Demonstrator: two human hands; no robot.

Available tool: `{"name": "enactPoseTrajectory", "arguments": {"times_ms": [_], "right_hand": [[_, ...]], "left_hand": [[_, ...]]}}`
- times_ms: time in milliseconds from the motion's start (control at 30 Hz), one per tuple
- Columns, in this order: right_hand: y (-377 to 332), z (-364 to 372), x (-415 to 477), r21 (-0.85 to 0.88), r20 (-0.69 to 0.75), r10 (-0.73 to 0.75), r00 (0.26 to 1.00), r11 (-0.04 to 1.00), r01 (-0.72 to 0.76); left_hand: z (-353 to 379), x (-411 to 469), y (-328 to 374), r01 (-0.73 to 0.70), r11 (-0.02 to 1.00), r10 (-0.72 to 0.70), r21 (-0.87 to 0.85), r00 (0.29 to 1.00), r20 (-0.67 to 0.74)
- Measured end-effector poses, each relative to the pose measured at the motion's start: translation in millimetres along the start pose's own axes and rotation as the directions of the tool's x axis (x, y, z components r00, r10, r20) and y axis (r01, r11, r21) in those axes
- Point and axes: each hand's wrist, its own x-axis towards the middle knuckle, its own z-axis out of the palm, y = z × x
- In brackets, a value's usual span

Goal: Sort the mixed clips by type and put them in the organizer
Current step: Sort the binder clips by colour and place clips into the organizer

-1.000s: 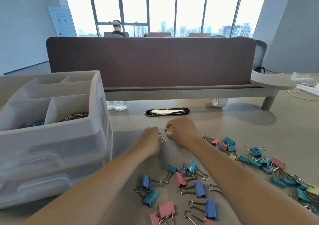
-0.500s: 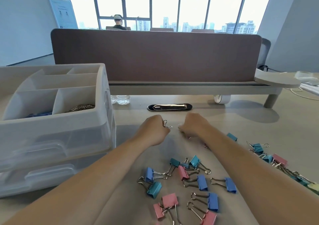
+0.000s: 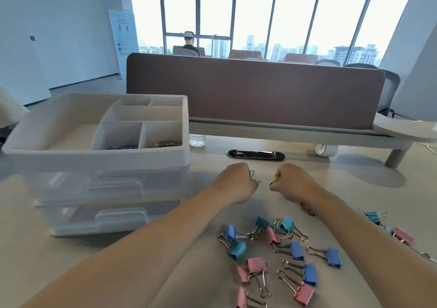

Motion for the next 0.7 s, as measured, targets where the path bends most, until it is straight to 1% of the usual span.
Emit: {"name": "enactPoseTrajectory", "arguments": {"times_ms": [133, 267, 333, 400, 533, 700], "right_hand": [[-18, -42, -36, 0.081, -0.087, -0.087, 0.992, 0.992, 0.094], [-49, -81, -62, 0.13, -0.109, -0.178, 0.978, 0.973, 0.192], [-72, -98, -73, 0.119, -0.166, -0.219, 0.961, 0.963, 0.24], [-83, -111, -81, 0.138, -0.197, -0.227, 0.954, 0.957, 0.256], [-128, -129, -85, 0.192, -0.256, -0.302, 0.918, 0.915, 0.355], [-188, -130, -66, 0.232, -0.279, -0.388, 0.878, 0.861, 0.454]], "left_hand": [[-29, -26, 18, -0.042, 0.999, 0.041, -0.017, 0.998, -0.054], [-70, -49, 33, -0.066, 0.998, 0.062, -0.025, 0.99, -0.129], [-98, -62, 34, -0.082, 0.997, 0.078, -0.012, 0.979, -0.191], [-115, -71, 41, -0.106, 0.994, 0.103, -0.006, 0.971, -0.214], [-168, -86, 25, -0.139, 0.99, 0.136, 0.01, 0.943, -0.304], [-232, -88, -18, -0.089, 0.994, 0.106, 0.063, 0.916, -0.387]]}}
